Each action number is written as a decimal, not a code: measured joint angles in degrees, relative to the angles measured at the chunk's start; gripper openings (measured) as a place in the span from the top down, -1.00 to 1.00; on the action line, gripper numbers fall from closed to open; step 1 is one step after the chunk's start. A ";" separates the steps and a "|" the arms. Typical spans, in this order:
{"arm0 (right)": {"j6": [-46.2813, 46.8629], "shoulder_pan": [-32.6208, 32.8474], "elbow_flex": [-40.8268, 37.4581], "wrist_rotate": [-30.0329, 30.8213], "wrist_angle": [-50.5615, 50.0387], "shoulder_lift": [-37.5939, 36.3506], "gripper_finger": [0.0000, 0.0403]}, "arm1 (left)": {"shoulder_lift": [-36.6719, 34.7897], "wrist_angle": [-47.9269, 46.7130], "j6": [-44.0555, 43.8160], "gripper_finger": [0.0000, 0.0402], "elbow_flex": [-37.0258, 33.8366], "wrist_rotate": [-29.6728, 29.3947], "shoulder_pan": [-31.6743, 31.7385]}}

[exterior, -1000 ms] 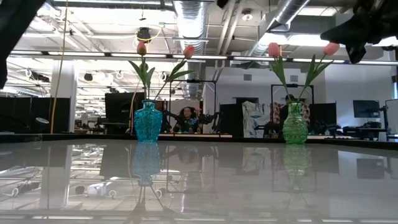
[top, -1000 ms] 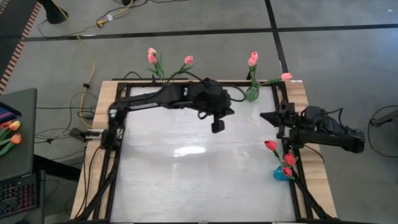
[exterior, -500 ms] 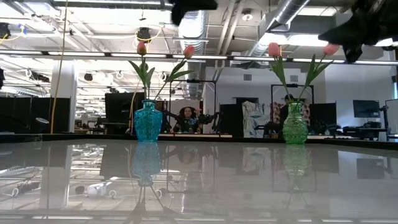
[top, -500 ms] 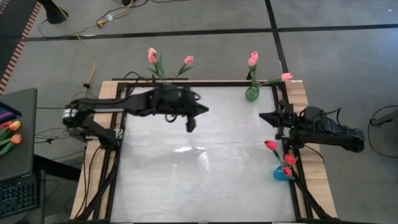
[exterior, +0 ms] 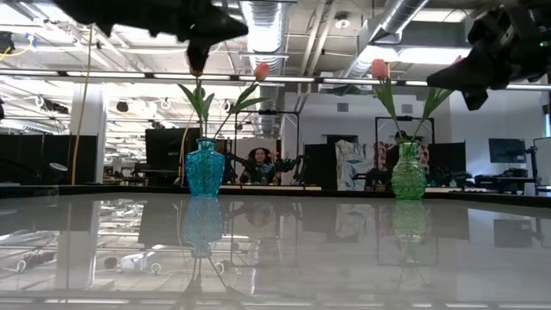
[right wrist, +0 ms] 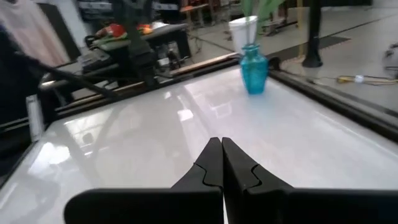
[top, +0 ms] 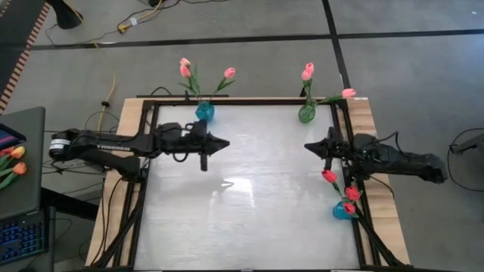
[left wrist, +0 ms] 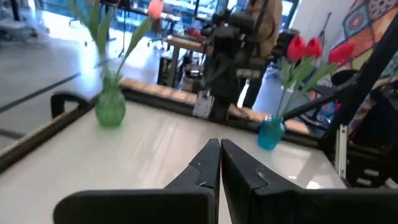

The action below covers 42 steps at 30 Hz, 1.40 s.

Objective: Sort flowers into vase by color
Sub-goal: Return to Home Position

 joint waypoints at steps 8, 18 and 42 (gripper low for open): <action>0.13 -0.04 0.02 -2.75 -1.10 3.59 0.92 | -8.58 0.66 -1.20 1.00 -9.58 -3.30 0.00; 0.40 0.09 -4.02 -2.82 1.83 4.02 0.92 | -15.76 3.15 -1.38 1.00 -17.83 -5.14 -0.02; 4.44 4.26 -8.56 1.76 1.02 4.08 0.92 | -16.37 24.08 -4.09 1.00 -31.77 -7.12 -1.88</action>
